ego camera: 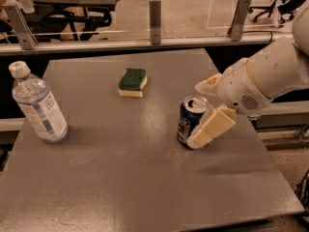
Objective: Knock pepsi can over
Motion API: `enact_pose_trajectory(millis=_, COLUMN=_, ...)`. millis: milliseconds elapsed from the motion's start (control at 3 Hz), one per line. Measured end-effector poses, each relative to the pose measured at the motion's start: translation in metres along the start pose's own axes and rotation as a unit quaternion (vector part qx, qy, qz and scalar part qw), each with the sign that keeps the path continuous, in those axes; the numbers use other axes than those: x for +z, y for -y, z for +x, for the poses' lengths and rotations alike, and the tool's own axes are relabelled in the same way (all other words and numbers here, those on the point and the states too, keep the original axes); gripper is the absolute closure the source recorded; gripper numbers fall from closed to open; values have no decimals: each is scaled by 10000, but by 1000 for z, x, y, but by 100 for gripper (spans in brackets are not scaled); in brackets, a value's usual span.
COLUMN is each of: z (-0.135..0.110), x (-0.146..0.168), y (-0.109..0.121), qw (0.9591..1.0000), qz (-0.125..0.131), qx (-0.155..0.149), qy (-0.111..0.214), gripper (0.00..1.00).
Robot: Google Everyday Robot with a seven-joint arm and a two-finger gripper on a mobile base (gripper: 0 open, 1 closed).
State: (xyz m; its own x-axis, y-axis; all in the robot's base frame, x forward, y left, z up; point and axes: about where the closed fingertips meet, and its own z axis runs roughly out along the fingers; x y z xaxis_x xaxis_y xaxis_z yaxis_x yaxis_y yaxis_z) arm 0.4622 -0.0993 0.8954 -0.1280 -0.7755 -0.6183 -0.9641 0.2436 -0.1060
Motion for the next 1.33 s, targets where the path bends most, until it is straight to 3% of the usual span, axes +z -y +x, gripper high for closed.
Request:
enact_pose_trajectory(millis=667, z=-12, x=-4, y=2, qw=9995, qz=-68, qx=40, qy=321, gripper=64)
enact_pose_trajectory(millis=1000, z=-27, x=-20, y=3, qw=9998, qz=-162, qx=-112, qy=3, gripper=87)
enact_pose_trajectory(millis=1333, z=-37, x=-26, y=-1, qw=9984, qz=-311, qx=-290, qy=-368, gripper=100)
